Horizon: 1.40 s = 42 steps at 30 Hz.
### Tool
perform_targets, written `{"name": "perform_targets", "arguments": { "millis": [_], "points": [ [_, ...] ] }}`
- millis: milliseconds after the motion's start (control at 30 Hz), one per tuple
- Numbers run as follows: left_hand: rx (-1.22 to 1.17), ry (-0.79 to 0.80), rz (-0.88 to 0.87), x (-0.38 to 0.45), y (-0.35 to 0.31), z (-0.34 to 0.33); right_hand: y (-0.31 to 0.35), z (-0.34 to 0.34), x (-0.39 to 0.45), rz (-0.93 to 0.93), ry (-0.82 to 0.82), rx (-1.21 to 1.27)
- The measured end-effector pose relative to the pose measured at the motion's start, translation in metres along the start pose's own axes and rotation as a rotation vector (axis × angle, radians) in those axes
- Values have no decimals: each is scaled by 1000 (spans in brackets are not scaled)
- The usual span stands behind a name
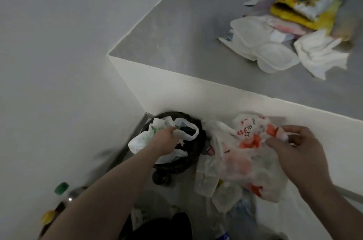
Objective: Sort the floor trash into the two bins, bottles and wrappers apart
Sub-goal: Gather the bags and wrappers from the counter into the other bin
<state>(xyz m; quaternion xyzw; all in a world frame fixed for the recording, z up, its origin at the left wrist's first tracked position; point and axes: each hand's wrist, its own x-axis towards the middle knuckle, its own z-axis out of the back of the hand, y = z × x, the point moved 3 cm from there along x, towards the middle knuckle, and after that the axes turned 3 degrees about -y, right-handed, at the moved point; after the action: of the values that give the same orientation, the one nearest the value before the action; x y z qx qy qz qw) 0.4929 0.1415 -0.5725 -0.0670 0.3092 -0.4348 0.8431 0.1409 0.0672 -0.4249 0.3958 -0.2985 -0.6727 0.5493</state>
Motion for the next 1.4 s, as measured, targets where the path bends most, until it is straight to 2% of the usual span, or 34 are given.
{"name": "perform_targets", "arguments": {
  "millis": [67, 167, 267, 367, 500, 633, 700, 767, 867, 933, 1000, 1067, 1133, 1167, 1267, 1333, 1400],
  "points": [
    [-36, -118, -14, -31, -3, 16, 2, 8, -12, -10, -25, 2],
    [52, -154, 20, -64, 9, 27, 10, 9, -30, 18, 13, -33],
    [118, -132, 152, -73, 33, 28, 23, 6, -36, 84, 35, -62],
    [40, -77, 258, -61, 55, 14, 30, 3, -34, 146, 36, -57],
    [26, -61, 157, -25, 47, -7, 31, -6, -30, 195, 50, -76],
    [154, 74, 72, 21, 29, -37, 32, -17, -13, 191, 72, -107],
    [214, 180, 91, 38, 28, -55, 34, -20, -9, 198, 85, -126],
    [315, 360, 154, 56, 47, -83, 35, -23, -9, 216, 108, -141],
    [330, 513, 183, 70, 71, -114, 37, -26, -9, 242, 138, -177],
    [229, 393, 174, 67, 63, -106, 39, -27, -10, 244, 148, -196],
    [198, 157, 104, 34, 26, -65, 42, -25, -10, 246, 145, -201],
    [140, -99, 54, 5, 18, -37, 46, -23, -13, 260, 145, -189],
    [97, -308, 79, -23, 31, -23, 50, -23, -18, 277, 146, -163],
    [38, -347, 153, -36, 42, -23, 53, -23, -21, 284, 145, -144],
    [-202, -346, 402, -65, 70, -27, 61, -29, -31, 292, 139, -83],
    [-259, -206, 455, -72, 83, -37, 65, -39, -38, 304, 132, -59],
    [-237, -88, 436, -75, 91, -46, 67, -52, -44, 312, 129, -56]
  ]
}}
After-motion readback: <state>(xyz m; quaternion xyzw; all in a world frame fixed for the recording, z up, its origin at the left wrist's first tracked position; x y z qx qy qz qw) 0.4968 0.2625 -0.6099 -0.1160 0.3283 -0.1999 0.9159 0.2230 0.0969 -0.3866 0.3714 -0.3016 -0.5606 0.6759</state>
